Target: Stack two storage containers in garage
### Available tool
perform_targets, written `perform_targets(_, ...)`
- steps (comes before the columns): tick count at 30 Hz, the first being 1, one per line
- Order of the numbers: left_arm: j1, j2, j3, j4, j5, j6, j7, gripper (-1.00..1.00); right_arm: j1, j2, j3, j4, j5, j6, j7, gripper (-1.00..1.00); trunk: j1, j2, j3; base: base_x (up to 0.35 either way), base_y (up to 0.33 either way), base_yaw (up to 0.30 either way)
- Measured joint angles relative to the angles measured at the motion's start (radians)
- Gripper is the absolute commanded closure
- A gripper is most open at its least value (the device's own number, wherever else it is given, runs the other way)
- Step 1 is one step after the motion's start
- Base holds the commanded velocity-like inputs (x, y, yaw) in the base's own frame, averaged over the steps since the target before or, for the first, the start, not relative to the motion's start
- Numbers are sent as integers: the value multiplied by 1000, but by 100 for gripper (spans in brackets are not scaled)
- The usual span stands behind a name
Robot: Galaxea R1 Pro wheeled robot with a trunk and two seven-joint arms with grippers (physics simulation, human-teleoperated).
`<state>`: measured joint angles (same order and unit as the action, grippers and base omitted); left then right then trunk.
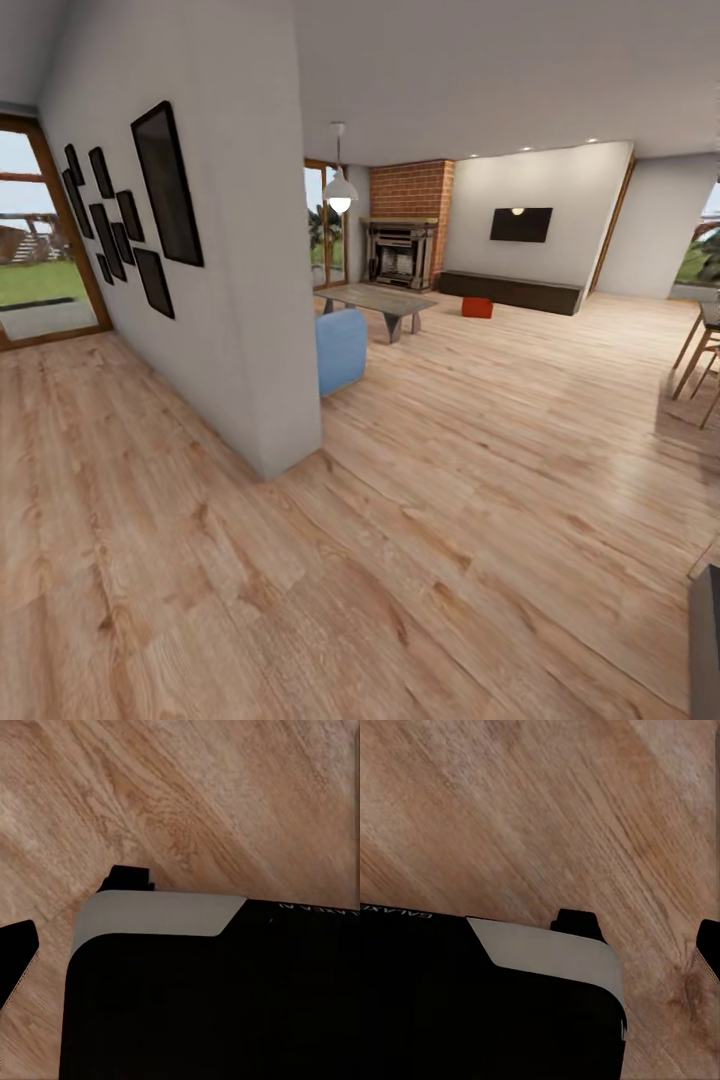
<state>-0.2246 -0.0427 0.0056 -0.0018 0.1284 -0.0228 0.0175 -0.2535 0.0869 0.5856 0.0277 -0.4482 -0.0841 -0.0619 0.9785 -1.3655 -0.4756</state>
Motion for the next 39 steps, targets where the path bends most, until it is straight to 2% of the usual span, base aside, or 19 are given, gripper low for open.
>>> perform_targets(16,0,0,0,1,0,0,0,-100,0,1,1,0,-2,2,0,-100,0,0,0,323,0,-228)
perform_targets(39,0,0,0,0,0,0,-1,-100,0,0,1,0,6,0,-1,-100,0,0,0,323,0,-10)
